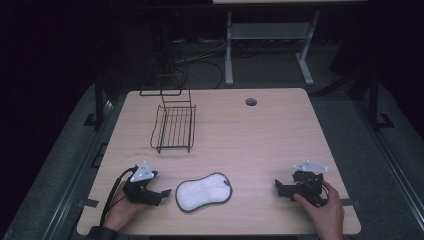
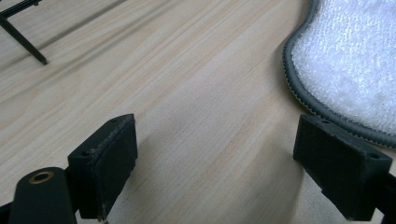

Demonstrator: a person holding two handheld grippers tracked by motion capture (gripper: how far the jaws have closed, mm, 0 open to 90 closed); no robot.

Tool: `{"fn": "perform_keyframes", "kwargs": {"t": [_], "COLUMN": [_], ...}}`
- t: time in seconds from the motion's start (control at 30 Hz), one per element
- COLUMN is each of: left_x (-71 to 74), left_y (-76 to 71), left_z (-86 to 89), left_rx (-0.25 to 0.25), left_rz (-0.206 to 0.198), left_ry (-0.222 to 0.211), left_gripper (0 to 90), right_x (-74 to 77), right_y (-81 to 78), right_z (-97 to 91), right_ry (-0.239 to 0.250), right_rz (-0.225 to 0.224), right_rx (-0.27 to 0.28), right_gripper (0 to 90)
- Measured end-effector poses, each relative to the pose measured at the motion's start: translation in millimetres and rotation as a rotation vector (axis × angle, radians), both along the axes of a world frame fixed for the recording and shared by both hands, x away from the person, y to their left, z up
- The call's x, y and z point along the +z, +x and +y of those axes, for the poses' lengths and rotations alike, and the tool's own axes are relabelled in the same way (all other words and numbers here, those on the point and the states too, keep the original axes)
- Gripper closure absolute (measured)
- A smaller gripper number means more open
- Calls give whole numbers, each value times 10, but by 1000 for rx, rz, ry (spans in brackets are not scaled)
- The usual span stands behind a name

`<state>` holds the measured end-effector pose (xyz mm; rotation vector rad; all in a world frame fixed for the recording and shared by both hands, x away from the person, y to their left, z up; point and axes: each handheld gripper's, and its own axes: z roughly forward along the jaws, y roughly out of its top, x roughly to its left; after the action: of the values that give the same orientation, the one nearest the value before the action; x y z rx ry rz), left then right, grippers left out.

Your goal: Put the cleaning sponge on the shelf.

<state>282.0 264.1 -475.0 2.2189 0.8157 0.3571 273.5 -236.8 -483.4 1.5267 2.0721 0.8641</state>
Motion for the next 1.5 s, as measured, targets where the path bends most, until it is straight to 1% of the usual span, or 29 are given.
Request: {"fn": "perform_keyframes", "kwargs": {"t": [0.13,0.2,0.23,0.3,0.33,0.37,0.47,0.5,0.53,0.57,0.6,0.63,0.73,0.83,1.07,1.1,1.13,1.2,1.23,1.37,1.5], "left_x": [3,23,42,67,91,117,193,216,239,262,304,304,382,407,418,400,400,363,318,261,244], "left_y": [-2,4,4,2,-2,-7,-21,-27,-31,-35,-43,-43,-48,-41,-30,-35,-35,-46,-55,-57,-49], "left_z": [7,15,25,27,27,25,4,-12,-29,-47,-91,-91,-172,-265,-531,-610,-610,-683,-740,-780,-754], "left_rx": [-4,-1,6,2,0,-11,-42,-53,-64,-76,-97,-97,-118,-142,-203,-222,-222,-238,-251,-260,-251], "left_rz": [1,11,17,24,24,29,60,69,79,86,94,94,107,128,139,147,147,158,173,186,194], "left_ry": [0,12,16,11,2,-11,-59,-73,-90,-102,-115,-115,-143,-136,-131,-121,-121,-103,-86,-62,-74], "left_gripper": [133,152,197,261,261,310,485,632,632,693,825,872,898,898,898,898,898,898,898,898,899], "right_x": [0,1,1,1,1,1,0,1,1,1,1,1,0,0,1,1,1,0,1,0,0], "right_y": [3,3,3,3,3,3,3,3,3,3,3,3,4,4,3,3,3,4,4,3,3], "right_z": [2,2,2,2,2,2,2,1,1,2,2,2,1,2,2,1,1,2,1,2,2], "right_ry": [0,0,0,0,-1,0,0,0,0,0,0,0,0,0,1,0,0,0,0,0,0], "right_rz": [1,1,1,1,1,2,1,1,1,1,1,1,0,1,1,1,1,1,1,1,1], "right_rx": [0,0,0,0,0,0,0,0,0,0,0,0,1,0,0,0,0,0,0,0,0], "right_gripper": [0,0,0,0,0,0,0,0,0,0,0,0,0,0,0,0,0,0,0,0,0]}}
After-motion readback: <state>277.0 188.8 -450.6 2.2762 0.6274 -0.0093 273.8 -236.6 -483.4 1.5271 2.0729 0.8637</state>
